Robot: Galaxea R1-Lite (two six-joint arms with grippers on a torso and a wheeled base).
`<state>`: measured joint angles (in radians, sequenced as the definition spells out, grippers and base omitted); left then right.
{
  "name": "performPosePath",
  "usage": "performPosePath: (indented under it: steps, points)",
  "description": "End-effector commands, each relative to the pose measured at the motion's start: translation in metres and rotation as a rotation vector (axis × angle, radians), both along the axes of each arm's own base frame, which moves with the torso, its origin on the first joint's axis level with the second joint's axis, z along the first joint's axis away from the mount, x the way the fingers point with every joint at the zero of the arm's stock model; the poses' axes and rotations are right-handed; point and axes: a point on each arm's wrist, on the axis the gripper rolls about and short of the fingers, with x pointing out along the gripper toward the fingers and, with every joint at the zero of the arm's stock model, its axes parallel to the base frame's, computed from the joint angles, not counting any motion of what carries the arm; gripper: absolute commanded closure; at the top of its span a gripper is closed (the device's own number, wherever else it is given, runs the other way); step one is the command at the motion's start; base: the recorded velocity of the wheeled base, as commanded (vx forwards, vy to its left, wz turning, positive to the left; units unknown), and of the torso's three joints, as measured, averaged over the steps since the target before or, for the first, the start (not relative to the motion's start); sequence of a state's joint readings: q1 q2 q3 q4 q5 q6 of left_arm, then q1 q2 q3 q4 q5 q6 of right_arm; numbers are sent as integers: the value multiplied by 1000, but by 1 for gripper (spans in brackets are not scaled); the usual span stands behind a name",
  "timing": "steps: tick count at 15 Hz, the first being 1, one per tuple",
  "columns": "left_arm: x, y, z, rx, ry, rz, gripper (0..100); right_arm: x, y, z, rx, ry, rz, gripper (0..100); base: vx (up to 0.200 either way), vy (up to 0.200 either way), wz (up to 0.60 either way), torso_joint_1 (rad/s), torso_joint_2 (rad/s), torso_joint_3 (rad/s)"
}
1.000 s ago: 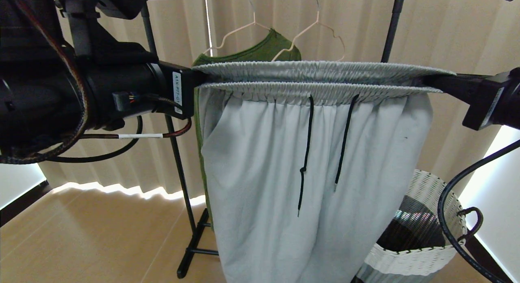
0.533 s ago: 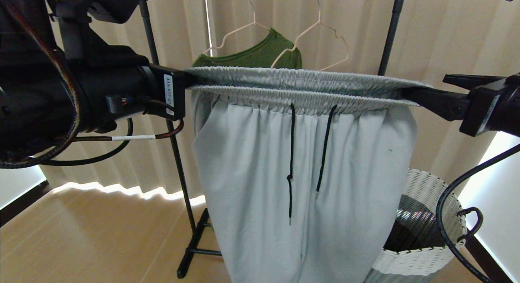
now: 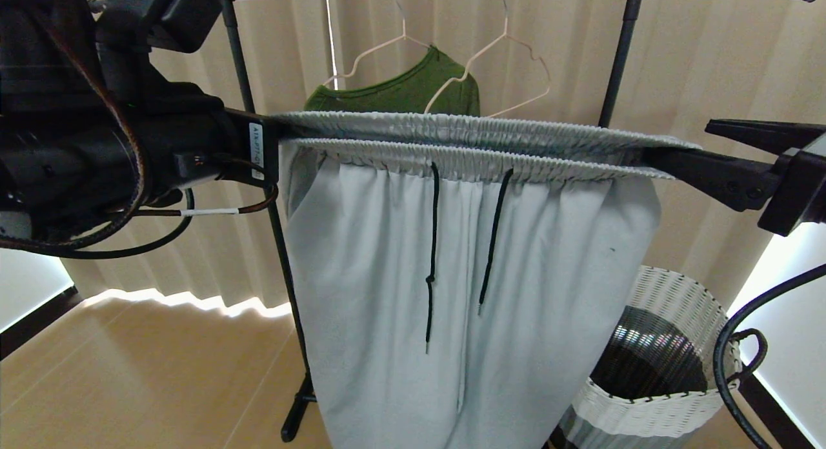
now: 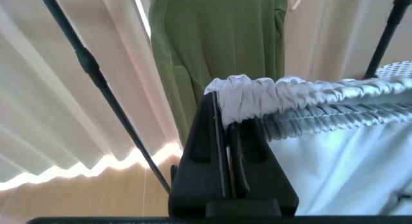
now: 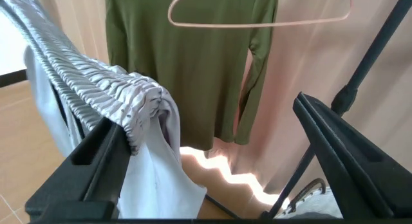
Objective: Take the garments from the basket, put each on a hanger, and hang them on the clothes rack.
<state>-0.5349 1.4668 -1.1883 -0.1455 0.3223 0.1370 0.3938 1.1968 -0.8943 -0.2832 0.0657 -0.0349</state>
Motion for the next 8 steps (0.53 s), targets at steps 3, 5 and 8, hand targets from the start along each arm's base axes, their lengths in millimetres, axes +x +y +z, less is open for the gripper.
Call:
performPosePath:
  steps: [3,5,8]
  points:
    - [2,-1,-2,5,5,2,100,-5,-2,3,5,-17,5,0,0,0,0,0,0,0]
    - [2,-1,-2,5,5,4,100,-6,-2,3,6,-19,5,0,0,0,0,0,0,0]
    - [2,1,-1,12,2,23,100,-8,-3,4,9,-24,5,0,0,0,0,0,0,0]
